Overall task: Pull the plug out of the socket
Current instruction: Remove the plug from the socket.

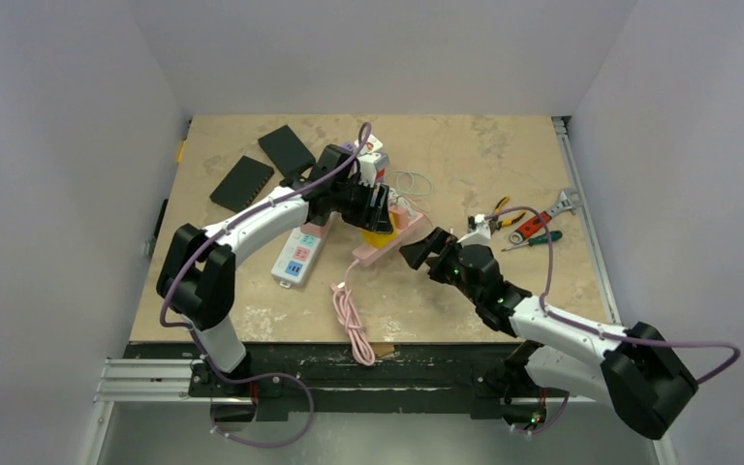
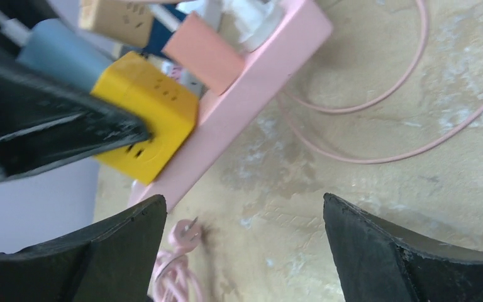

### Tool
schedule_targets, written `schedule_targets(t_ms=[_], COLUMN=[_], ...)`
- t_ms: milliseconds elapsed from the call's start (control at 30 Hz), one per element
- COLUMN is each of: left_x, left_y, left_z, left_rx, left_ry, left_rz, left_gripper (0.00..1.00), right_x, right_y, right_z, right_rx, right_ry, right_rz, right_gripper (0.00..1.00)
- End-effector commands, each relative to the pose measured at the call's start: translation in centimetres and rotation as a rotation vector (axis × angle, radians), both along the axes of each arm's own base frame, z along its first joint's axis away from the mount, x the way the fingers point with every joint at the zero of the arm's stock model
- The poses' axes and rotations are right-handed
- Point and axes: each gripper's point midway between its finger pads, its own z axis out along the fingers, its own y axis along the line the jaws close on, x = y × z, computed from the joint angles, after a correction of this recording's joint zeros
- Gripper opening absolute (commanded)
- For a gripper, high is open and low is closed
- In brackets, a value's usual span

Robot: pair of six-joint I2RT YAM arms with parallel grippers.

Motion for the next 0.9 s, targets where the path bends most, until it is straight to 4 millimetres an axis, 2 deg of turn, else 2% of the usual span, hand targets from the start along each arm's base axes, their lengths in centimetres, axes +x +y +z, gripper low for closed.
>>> schedule_targets(t_ms=[0,133,333,567,767,867], left_x=[1.3,1.6,2.0,1.6,1.6,1.7], left_y=[-2.0,-2.0,-1.7,-1.5,-1.7,-2.1], left_z=[8.1,7.5,7.3,6.3,5.7,5.9], left_rx=[-0.198,-0.203,-0.202,-0.204,-0.207,-0.224], left_ry=[-0.158,-0.119,-0.088,-0.057,-0.051,-0.031], left_rz=[0.009,0.07,0.136,0.155,0.153,0.153], left_gripper=[0.0,0.0,0.0,0.0,0.0,0.0], right_x=[-2.2,-3.1,-1.6,0.0,-0.5,0.0], right_y=[1.1,3.6,7.2,10.6,11.2,11.3], right_z=[1.5,2.4,3.1,5.7,5.7,4.7], right_rx=[0.029,0.059,0.134,0.249,0.284,0.249], right_ry=[-0.039,-0.075,-0.073,-0.132,-0.125,-0.087], right_rz=[0.071,0.134,0.16,0.204,0.238,0.212], right_gripper=[0.96,0.97,0.97,0.94,0.91,0.91])
